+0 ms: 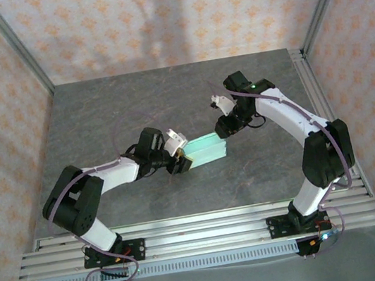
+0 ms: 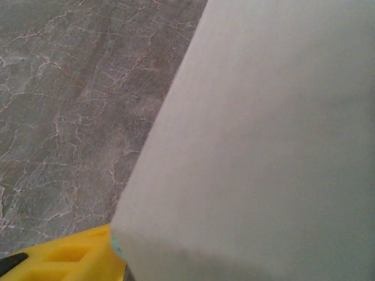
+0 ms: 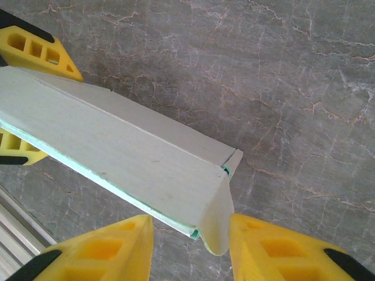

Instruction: Fold the paper box

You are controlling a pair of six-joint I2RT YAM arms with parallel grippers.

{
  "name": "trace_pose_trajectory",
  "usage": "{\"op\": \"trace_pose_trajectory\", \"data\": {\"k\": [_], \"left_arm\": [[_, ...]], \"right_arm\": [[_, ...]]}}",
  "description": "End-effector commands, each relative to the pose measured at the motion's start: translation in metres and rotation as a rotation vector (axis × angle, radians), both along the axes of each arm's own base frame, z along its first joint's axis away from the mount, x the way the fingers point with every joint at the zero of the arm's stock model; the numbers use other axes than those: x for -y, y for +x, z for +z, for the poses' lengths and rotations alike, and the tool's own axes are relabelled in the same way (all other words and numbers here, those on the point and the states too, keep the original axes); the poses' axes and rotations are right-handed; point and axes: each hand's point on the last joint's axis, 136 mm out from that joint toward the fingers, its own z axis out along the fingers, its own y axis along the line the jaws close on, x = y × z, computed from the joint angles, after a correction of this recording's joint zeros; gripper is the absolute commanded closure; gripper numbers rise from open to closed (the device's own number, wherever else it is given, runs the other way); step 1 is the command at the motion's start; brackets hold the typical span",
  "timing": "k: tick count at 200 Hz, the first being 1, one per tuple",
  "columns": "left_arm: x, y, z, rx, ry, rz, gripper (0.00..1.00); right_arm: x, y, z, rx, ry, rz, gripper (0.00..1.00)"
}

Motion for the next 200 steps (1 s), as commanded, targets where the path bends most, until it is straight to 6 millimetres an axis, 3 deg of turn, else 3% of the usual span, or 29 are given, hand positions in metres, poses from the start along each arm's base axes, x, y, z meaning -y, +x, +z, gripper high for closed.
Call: {"op": "trace_pose_trajectory", "data": {"k": [1,20,67,115,146,200], "left_arm": [[0.007,-0.002,0.003,-0.001,0.002,-0.038,0.45],[0.007,-0.003,-0.001,-0.007,0.027,-0.046,0.51],[0.012,-0.007,-0.005,0.001,0.073,-0.058,0.52],[0.013,-0.008,-0.006,0.021,0.105,-0.060,0.52],[0.012,-0.008,-0.007,0.032,0.116,-0.051,0.52],[0.007,-0.001,-0.006,0.115,0.210,-0.008,0.51]], "right_arm": [[0.008,-0.003,-0.003,0.010,-0.030,0.004,0.63],[0.009,-0.003,-0.003,0.013,-0.037,0.002,0.66],[0.015,-0.001,-0.003,0.042,-0.068,-0.006,0.84],[0.022,0.010,-0.002,0.089,-0.107,-0.048,0.81],[0.021,0.009,0.000,0.081,-0.100,-0.049,0.96],[0.019,0.006,0.014,0.030,-0.074,-0.138,1.00]]}}
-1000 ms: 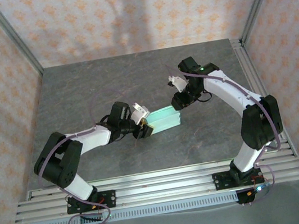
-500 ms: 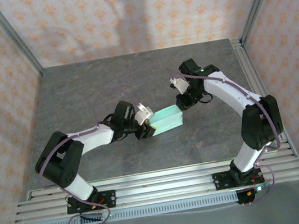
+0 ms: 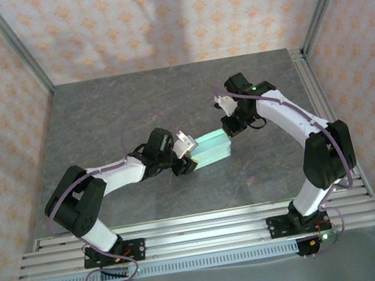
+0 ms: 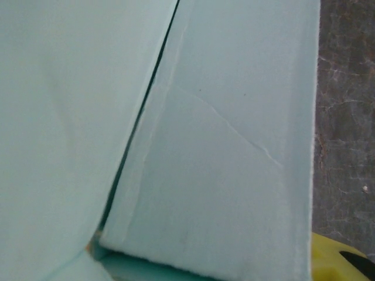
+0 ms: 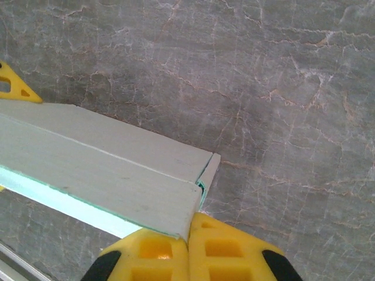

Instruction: Fold the paper box

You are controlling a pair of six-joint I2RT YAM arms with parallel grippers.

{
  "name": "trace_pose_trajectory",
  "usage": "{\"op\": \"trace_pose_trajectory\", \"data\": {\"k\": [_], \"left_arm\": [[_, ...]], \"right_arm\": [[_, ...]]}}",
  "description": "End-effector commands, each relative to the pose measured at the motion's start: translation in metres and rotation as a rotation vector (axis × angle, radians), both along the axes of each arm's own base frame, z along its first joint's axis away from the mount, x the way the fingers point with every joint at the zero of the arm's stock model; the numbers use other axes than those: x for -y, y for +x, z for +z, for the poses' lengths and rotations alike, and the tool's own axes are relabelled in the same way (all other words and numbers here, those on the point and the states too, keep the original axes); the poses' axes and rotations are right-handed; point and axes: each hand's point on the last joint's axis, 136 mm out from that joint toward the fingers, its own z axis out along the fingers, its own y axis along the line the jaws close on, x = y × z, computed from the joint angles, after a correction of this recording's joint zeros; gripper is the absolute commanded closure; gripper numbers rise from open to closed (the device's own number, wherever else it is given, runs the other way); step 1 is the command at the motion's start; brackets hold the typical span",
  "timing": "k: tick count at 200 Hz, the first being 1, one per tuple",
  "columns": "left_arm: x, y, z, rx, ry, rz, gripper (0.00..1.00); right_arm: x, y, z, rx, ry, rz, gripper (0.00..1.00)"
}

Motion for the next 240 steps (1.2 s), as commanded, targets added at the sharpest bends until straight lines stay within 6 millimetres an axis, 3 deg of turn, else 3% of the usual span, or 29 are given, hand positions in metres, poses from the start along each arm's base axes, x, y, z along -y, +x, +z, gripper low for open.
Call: {"op": "trace_pose_trajectory", "data": {"k": [1,57,118,215,240], "left_arm": [[-0.011,0.005,-0.003,0.047,0.097,0.040,0.51],[-0.011,0.010,-0.001,0.074,0.102,0.072,0.51],[-0.006,0.011,0.000,0.061,0.075,0.076,0.51],[-0.001,0.011,0.001,0.039,0.046,0.073,0.50],[0.001,0.013,0.004,0.039,0.038,0.077,0.46]], "right_arm": [[0.000,-0.001,0.023,-0.002,0.018,-0.069,1.00],[0.002,-0.006,0.015,-0.103,-0.002,-0.183,1.00],[0.010,0.002,-0.003,-0.013,0.002,-0.292,1.00],[0.013,0.000,-0.022,0.091,0.025,-0.248,1.00],[0.013,0.000,-0.021,0.118,0.024,-0.230,1.00]]}}
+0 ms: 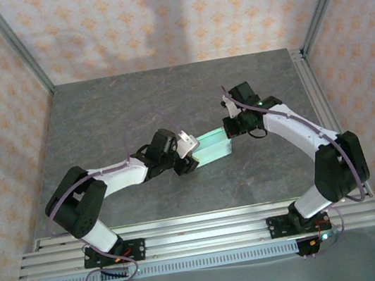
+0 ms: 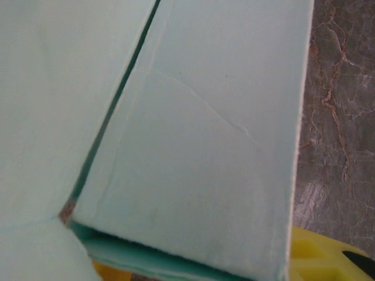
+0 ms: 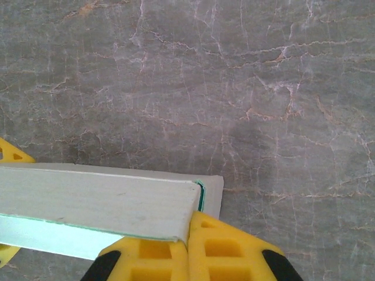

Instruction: Fold the paper box

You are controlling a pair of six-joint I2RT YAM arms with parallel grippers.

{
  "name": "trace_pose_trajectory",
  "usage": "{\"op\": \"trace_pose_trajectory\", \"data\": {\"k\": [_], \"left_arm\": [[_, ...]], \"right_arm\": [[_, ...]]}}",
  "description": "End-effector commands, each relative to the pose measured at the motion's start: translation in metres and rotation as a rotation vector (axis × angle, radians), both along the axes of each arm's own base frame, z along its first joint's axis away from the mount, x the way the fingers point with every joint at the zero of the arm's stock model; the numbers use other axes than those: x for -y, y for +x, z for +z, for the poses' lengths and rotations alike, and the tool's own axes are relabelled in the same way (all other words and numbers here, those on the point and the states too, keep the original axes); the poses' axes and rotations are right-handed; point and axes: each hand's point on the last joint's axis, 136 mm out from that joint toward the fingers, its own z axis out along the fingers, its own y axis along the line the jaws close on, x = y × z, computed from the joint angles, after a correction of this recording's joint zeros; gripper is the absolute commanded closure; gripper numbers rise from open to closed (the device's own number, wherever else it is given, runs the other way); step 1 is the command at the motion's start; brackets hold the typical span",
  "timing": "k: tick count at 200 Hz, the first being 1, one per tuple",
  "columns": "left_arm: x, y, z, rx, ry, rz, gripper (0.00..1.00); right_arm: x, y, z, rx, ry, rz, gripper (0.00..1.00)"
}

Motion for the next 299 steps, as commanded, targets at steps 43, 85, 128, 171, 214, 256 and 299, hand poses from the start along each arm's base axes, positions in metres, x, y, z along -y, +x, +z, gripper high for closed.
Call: {"op": "trace_pose_trajectory", "data": {"k": [43,85,128,171,214,256,299], "left_arm": [[0.001,0.011,0.015,0.018,-0.035,0.059,0.29],[-0.003,0.013,0.028,0.042,-0.100,0.129,0.23],[-0.013,0.004,0.035,0.034,-0.111,0.159,0.11],[-0.016,-0.007,0.058,0.057,-0.183,0.271,0.09],[-0.044,-0.001,0.079,-0.021,-0.184,0.550,0.17],[-0.033,-0.010,0.085,-0.177,-0.220,0.588,0.29],[-0.018,-0.010,0.094,-0.291,-0.260,0.622,0.48]], "right_arm": [[0.009,-0.008,-0.007,0.024,-0.059,0.004,1.00],[0.010,-0.005,0.006,0.106,-0.099,-0.003,1.00],[0.011,-0.004,0.009,0.149,-0.093,-0.021,1.00],[0.010,-0.005,0.009,0.160,-0.098,-0.025,1.00],[0.008,-0.004,0.005,0.164,-0.098,-0.027,1.00],[0.007,-0.004,0.006,0.162,-0.102,-0.032,1.00],[0.009,-0.004,0.007,0.153,-0.113,-0.039,1.00]]}}
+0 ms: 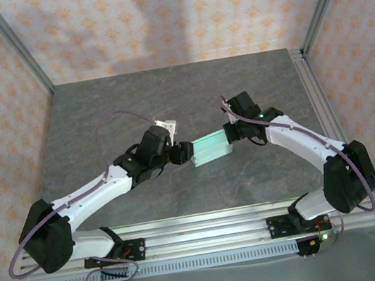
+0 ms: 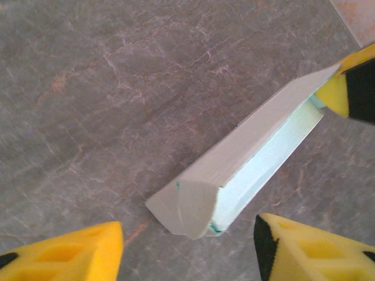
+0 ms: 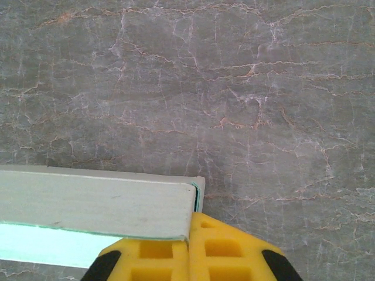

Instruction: Fold the paper box

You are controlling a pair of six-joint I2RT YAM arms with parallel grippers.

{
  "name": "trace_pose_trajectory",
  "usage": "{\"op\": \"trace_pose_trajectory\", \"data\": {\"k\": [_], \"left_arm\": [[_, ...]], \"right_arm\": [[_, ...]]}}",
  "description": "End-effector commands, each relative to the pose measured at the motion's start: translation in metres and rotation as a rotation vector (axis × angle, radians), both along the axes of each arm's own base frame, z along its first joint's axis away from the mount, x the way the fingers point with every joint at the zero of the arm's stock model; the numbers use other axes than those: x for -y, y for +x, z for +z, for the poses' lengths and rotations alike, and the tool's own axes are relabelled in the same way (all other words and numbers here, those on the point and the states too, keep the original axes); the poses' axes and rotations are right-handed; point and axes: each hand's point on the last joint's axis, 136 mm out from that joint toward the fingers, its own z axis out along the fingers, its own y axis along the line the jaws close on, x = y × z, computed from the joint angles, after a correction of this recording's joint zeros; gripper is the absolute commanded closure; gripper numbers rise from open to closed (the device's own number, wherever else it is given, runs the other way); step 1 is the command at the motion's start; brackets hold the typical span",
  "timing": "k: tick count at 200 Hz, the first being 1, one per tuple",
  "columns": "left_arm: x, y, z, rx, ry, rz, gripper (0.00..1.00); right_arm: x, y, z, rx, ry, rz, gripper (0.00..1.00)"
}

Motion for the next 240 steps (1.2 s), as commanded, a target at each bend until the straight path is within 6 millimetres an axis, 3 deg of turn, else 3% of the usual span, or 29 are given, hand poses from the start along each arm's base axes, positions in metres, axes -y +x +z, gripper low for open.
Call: {"op": "trace_pose_trajectory", "data": {"k": [1,28,86,240], "left_arm": [[0.006,-0.007,0.000,-0.107,-0.032,0.032,0.48],[0.013,-0.004,0.001,-0.137,-0.030,0.029,0.59],[0.022,-0.002,-0.013,-0.186,0.015,0.018,0.62],[0.035,0.005,-0.019,-0.256,-0.020,0.049,0.89]], "right_arm": [[0.003,0.002,0.005,0.013,-0.012,-0.024,1.00],[0.001,0.002,0.006,0.009,-0.012,-0.022,1.00],[0.001,0.002,0.005,0.003,-0.013,-0.022,1.00],[0.002,0.001,0.004,0.002,-0.019,-0.020,1.00]]}}
